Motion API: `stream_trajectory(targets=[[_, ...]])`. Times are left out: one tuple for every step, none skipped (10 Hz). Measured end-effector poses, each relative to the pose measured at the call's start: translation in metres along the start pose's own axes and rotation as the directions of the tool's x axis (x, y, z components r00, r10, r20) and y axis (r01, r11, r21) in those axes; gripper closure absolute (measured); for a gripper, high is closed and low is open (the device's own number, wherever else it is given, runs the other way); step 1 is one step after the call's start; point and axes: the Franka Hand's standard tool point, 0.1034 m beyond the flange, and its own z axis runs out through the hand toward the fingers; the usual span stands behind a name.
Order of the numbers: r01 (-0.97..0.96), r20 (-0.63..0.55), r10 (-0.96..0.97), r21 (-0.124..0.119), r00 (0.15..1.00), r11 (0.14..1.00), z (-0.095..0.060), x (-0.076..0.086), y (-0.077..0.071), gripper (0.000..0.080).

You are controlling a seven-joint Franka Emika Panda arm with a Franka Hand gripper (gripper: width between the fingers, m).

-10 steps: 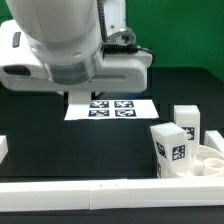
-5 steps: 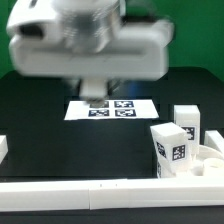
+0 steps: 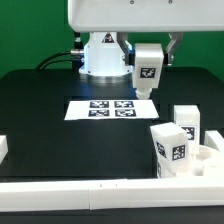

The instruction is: Assemble stool

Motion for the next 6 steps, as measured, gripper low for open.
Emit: stream_trajectory(targets=[[0.000,-0.055,-0.001,-0.011,0.998,1.000,0.001,0.004,-0.018,0.0466],[-0.002,-0.142,0.001,-0.006,0.990,1.000,-0.004,0.017,-0.040,0.0466],[-0.004,-0.211,0.005,0.004,0.977,1.000,-0.006,0.030,-0.057,0.0466],[-0.023,-0.240,0.026,0.015,0.970,1.000,-0.004,0.033,-0.069,0.0466],[-0.033,-0.363,0.049,0.049,0.931,0.998,-0.001,0.035,-0.082,0.0466],[-0.026,-0.348,0.039,0.043,0.937,0.999,0.008,0.024,-0.082,0.0466]])
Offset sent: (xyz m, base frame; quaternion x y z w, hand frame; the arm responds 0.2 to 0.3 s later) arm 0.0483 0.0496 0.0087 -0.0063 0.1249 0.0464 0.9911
